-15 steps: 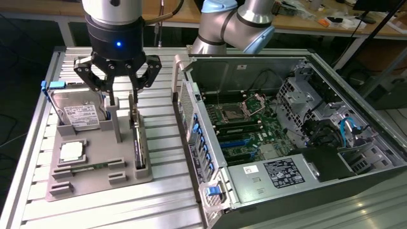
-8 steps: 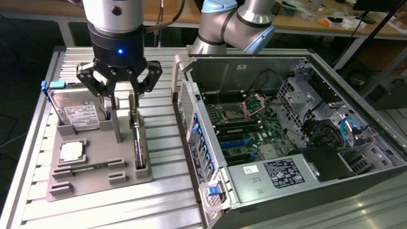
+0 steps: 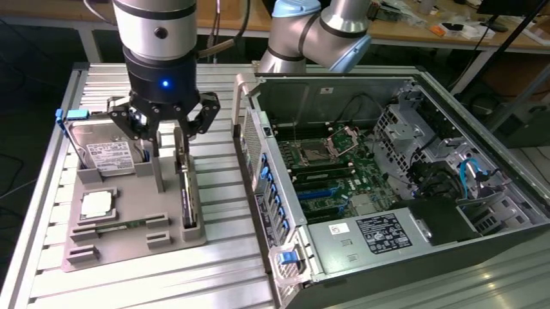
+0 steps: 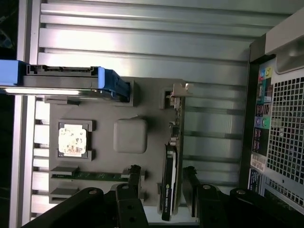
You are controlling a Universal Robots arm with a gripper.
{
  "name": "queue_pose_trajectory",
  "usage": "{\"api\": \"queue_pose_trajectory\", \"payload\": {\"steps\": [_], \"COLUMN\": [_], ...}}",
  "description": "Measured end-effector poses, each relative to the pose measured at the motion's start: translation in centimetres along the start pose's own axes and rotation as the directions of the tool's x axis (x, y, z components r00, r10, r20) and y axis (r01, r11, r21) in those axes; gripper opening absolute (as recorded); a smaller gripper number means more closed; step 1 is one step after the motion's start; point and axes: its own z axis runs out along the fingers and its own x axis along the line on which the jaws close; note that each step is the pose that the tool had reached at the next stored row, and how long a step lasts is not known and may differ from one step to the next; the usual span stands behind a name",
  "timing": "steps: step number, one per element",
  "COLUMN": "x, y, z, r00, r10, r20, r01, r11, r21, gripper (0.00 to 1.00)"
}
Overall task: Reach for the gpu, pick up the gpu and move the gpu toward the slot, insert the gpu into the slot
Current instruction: 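Pick up the gpu and move the gpu toward the slot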
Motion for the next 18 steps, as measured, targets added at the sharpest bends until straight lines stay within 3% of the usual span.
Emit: {"api": "queue_pose_trajectory", "payload": {"steps": [8,12,18], "x": [-0.2,-0.8,-0.9], "y": [-1.07,-1.26,-1.60], "z": [1.54,2.11,3.19], "r00": [1.0000,1.0000,1.0000], "r10": [0.000,0.000,0.000], "r20": [0.0002,0.0002,0.0001], "r01": [0.000,0.000,0.000], "r11": [1.0000,1.0000,1.0000], "r21": [-0.0001,-0.0001,0.0000], "gripper": [0.48,0.48,0.48]}}
